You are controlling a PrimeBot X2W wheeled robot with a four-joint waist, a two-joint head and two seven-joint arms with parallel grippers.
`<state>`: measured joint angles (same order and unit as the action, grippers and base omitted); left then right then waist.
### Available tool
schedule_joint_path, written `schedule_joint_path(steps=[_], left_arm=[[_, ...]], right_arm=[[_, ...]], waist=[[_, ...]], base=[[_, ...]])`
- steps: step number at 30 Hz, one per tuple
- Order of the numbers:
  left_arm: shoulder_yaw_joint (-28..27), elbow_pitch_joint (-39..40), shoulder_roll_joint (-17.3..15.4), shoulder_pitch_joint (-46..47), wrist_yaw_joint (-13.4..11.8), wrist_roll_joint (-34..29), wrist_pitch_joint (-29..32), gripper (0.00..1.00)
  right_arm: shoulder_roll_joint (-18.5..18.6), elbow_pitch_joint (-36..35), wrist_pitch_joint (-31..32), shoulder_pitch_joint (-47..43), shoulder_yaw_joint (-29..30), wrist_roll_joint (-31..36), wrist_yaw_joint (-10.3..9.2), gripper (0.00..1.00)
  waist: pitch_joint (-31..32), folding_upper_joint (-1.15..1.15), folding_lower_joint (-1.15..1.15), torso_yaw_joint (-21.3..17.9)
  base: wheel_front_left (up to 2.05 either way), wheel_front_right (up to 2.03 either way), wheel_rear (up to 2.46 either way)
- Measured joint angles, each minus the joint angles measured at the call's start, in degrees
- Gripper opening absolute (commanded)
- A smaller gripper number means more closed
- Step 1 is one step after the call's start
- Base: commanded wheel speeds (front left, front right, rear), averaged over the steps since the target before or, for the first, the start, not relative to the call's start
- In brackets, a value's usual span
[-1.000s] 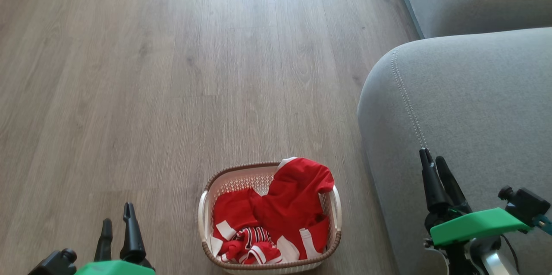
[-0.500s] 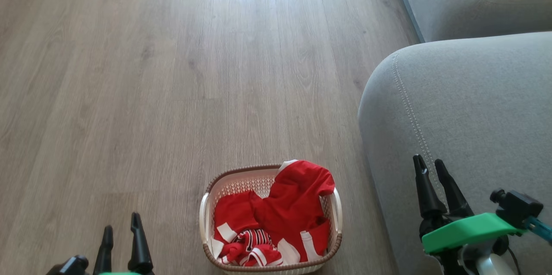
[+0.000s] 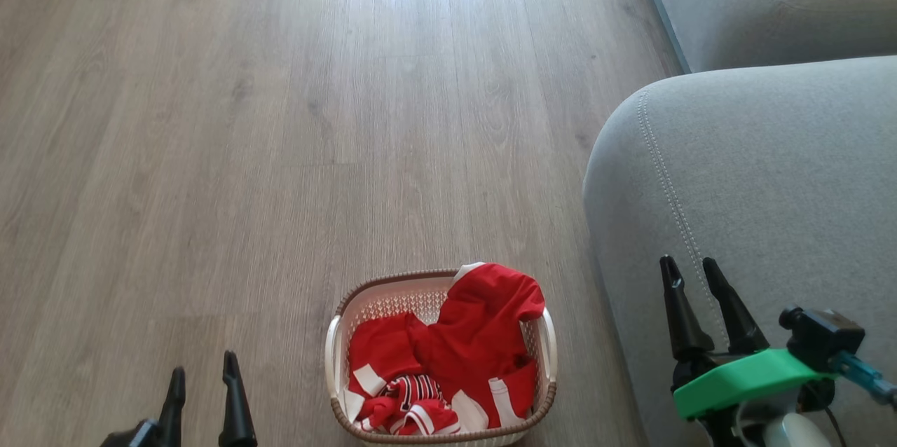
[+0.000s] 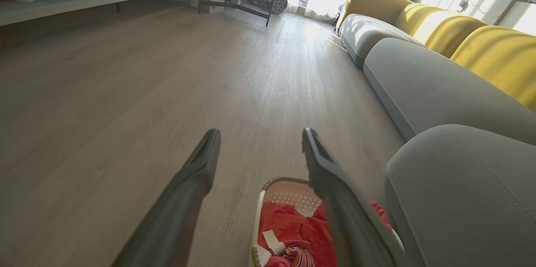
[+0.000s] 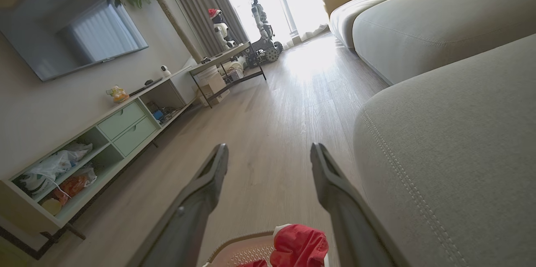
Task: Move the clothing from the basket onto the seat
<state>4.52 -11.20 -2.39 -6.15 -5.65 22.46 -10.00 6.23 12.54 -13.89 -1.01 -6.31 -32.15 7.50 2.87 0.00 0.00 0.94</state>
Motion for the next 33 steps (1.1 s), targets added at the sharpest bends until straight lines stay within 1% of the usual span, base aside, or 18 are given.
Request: schedule_joint_path(steps=[6,23,26,33], left_arm=[[0.15,-0.08,-0.04,-1.29,-0.41,-3.94,-0.9,1.0],[0.9,0.26,-0.12,-1.99,-1.0,-14.73,-3.76,1.0],[1.24,0.32,-0.12,-2.03,-1.41,-16.66,-4.27,1.0],[1.52,0.32,-0.12,-2.04,-1.4,-17.04,-4.27,1.0]], right_arm=[[-0.68,0.13,-0.27,-1.23,0.6,5.05,0.0,1.0],[-2.68,0.14,-0.37,-1.32,2.77,19.16,0.0,1.0],[-3.02,0.15,-0.43,-1.38,3.1,21.53,0.0,1.0],[-3.28,0.22,-0.44,-2.05,3.23,22.02,0.0,1.0]], waist=[[0.04,0.0,0.0,0.06],[0.3,0.0,0.0,0.15],[0.32,0.0,0.0,0.15],[0.26,0.0,0.0,0.09]], base=[[0.0,0.0,0.0],[0.0,0.0,0.0],[0.0,0.0,0.0],[0.0,0.0,0.0]])
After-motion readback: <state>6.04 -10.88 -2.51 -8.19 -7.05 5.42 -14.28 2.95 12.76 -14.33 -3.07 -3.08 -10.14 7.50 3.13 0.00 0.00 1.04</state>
